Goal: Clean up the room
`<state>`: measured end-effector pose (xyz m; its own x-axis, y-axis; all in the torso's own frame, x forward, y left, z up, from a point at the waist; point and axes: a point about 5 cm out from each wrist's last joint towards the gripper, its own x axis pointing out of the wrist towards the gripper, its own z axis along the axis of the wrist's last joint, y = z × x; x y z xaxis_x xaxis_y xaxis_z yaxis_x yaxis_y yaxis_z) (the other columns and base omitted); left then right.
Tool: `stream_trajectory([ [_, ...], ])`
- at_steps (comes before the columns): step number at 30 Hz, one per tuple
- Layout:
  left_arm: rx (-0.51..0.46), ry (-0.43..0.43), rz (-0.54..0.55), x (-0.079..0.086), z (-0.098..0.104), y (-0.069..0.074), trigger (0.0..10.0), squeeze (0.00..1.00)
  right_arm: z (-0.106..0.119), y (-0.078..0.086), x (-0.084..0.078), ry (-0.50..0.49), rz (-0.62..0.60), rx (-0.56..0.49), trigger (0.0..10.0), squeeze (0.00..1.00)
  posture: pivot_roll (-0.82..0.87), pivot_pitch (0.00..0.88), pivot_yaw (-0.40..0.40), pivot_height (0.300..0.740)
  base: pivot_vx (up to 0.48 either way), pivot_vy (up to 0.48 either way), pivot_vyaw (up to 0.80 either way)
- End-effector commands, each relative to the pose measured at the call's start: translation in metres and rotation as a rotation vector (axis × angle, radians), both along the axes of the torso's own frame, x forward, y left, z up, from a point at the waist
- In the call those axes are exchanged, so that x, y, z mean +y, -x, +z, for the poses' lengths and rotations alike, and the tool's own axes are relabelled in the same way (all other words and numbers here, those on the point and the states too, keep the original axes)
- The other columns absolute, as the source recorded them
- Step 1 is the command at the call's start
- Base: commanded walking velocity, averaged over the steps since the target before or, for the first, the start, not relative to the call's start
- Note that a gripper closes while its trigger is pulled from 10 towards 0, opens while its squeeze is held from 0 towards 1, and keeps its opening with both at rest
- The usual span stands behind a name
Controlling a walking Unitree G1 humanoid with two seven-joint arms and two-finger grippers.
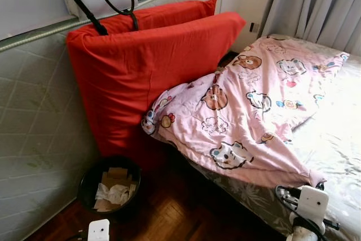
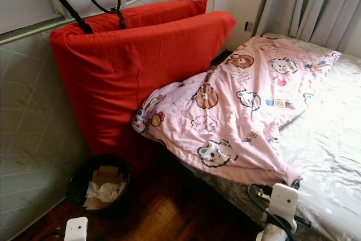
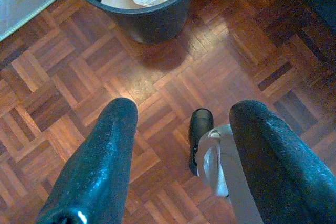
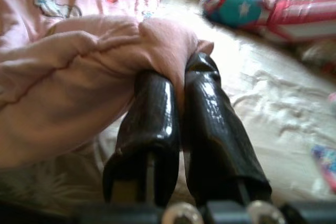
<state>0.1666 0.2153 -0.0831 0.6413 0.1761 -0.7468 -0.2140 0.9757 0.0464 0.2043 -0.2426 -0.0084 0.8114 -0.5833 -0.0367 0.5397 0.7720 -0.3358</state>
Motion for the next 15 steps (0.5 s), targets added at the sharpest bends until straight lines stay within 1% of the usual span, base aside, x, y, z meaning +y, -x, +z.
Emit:
stream_trajectory([
  [1,0.014,-0.018,-0.011,0.002,-0.001,0.002,10.0,0.00,0.011,-0.003,0.000,0.087,0.015,-0.056,10.0,0.00,-0.02,0.004,-0.013,0.740,0.000,0.000,0.00],
  [3,0.013,-0.021,-0.010,0.002,-0.001,0.002,10.0,0.00,0.017,-0.005,0.002,0.141,0.035,-0.076,10.0,0.00,-0.02,0.001,-0.015,0.740,0.000,0.000,0.00],
  [5,0.013,-0.022,-0.009,0.003,-0.001,0.003,10.0,0.00,0.021,-0.006,0.003,0.156,0.046,-0.092,10.0,0.00,-0.02,0.001,-0.014,0.740,0.000,0.000,0.00],
  [6,0.013,-0.024,-0.009,0.003,-0.001,0.003,10.0,0.00,0.024,-0.006,0.002,0.187,0.045,-0.103,10.0,0.00,-0.02,0.000,-0.015,0.740,0.000,0.000,0.00],
  [9,0.013,-0.028,-0.010,0.003,-0.001,0.003,10.0,0.00,0.030,-0.006,0.000,0.234,0.037,-0.120,10.0,0.00,-0.02,0.001,-0.015,0.740,0.000,0.000,0.00],
  [11,0.012,-0.029,-0.010,0.004,0.000,0.003,10.0,0.00,0.034,-0.005,-0.001,0.247,0.020,-0.132,10.0,0.00,-0.02,0.003,-0.015,0.740,0.000,0.000,0.00],
  [13,0.012,-0.030,-0.011,0.004,0.000,0.003,10.0,0.00,0.034,-0.005,0.001,0.266,0.034,-0.121,10.0,0.00,-0.02,0.004,-0.016,0.740,0.000,0.000,0.00],
  [14,0.012,-0.030,-0.011,0.004,0.000,0.003,10.0,0.00,0.034,-0.005,0.001,0.267,0.036,-0.119,10.0,0.00,-0.02,0.005,-0.016,0.740,0.000,0.000,0.00],
  [15,0.013,-0.028,-0.012,0.004,0.000,0.003,10.0,0.00,0.030,-0.004,0.002,0.245,0.033,-0.098,10.0,0.00,-0.02,0.006,-0.016,0.740,0.000,0.000,0.00],
])
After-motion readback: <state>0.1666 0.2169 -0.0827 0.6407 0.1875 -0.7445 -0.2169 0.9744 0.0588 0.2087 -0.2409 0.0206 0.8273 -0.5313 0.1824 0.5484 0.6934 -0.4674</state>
